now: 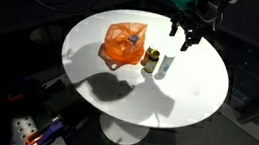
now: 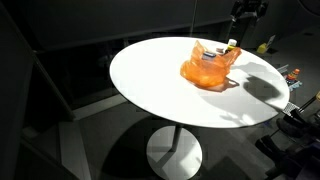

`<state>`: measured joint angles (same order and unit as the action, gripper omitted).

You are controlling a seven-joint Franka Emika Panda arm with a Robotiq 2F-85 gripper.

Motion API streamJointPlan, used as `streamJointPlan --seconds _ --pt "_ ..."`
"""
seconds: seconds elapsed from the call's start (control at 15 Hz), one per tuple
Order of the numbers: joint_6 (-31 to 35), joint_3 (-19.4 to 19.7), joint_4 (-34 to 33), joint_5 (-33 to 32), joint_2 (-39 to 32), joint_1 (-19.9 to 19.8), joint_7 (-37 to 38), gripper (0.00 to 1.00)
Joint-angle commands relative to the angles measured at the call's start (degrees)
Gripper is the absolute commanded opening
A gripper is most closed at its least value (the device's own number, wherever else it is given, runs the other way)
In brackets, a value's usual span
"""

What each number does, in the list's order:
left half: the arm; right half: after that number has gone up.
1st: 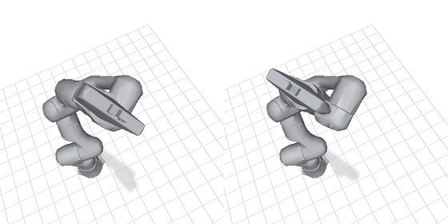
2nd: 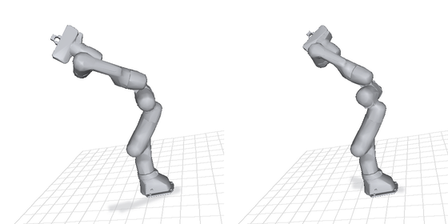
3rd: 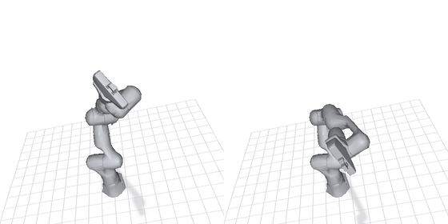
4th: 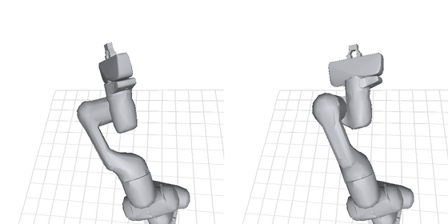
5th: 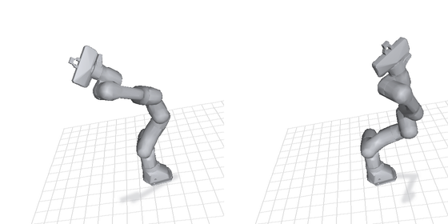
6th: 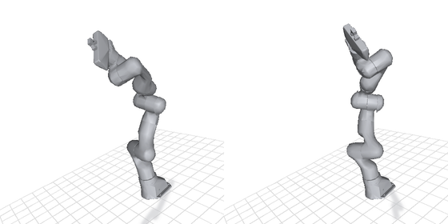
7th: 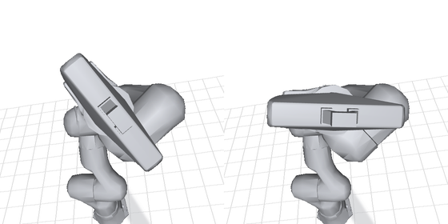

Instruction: Put the white bottle into the carrier bag

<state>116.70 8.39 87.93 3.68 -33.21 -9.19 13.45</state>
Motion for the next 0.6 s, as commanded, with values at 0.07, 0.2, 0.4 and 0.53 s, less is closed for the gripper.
streamJointPlan --seconds 0.07,0.2,0.4,0.53 --pt "-2.92 -0.05 -8.01 1.22 -7.48 -0.56 2.4 1.0" --pt "-3.22 -0.27 -10.03 1.63 -9.83 -0.83 2.25 1.0" --pt "-3.75 -0.3 -12.91 2.15 -12.77 -1.06 2.51 1.0" --pt "-4.5 -0.42 -14.8 2.86 -14.53 -1.43 2.61 1.0"
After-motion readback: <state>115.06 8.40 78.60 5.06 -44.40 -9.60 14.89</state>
